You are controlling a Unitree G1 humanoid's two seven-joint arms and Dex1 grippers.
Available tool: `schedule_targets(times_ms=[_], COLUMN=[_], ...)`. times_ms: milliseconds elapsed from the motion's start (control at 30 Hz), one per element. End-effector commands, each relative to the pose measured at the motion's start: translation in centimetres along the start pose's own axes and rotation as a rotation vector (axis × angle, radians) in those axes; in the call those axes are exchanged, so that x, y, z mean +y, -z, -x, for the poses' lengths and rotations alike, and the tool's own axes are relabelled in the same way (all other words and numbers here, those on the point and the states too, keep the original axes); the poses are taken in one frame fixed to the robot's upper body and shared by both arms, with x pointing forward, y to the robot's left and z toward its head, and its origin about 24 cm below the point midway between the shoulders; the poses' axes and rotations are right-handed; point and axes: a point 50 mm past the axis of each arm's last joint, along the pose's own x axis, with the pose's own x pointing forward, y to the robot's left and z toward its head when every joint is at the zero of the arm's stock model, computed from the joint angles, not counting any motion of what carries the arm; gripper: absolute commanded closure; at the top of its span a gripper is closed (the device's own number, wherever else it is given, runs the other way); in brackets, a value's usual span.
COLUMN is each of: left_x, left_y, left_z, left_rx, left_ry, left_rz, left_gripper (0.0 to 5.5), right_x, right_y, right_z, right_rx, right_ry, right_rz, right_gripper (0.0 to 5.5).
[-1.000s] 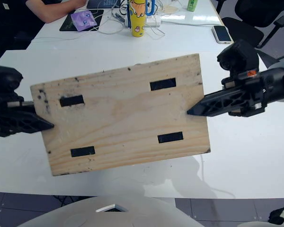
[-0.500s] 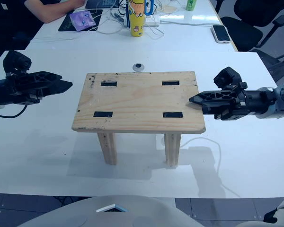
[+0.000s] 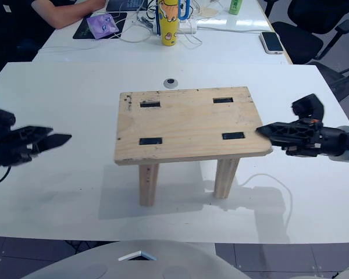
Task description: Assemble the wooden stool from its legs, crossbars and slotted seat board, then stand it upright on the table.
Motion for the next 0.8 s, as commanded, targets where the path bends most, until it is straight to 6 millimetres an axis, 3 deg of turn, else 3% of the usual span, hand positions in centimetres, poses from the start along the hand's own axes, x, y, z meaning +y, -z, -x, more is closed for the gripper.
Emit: schedule_targets(times_ms=[33,100,200,333,433,533,700,800], left_x=[0.1,0.0,-0.5,-1.5,-1.6,-1.2,-2.2,-2.7], left_y=[3.1,4.4,5.9,7.6,8.8,9.3,10.1,10.1], left_z=[0.5,0.5,0.2,-1.2,-2.4,-3.3,-6.5,-7.7], left_rx=[0.029,0.054,0.112,0.263,0.446,0.624,0.745,0.777], left_ry=[-0.009,0.0,0.006,0.001,-0.052,-0.118,-0.035,0.0], left_rz=[-0.005,-0.005,-0.015,-0.082,-0.204,-0.398,-0.626,-0.702], left_gripper=[0.13,0.13,0.13,0.13,0.1,0.46,1.21,1.61], right_x=[-0.7,-0.8,-2.1,-4.8,-6.6,-7.9,-8.7,-8.7], right_y=[-0.4,0.1,2.2,6.2,8.2,7.5,5.0,4.5], right_z=[2.1,2.7,3.4,4.0,5.0,5.9,4.2,2.8], right_rx=[-0.223,-0.267,-0.197,0.097,0.287,0.372,0.445,0.51], right_ry=[0.004,-0.006,0.115,0.376,0.503,0.616,0.61,0.543], right_rz=[-0.109,-0.154,-0.168,-0.069,0.054,0.272,0.544,0.612], right_gripper=[2.71,2.71,2.71,2.71,3.12,3.52,4.29,4.69])
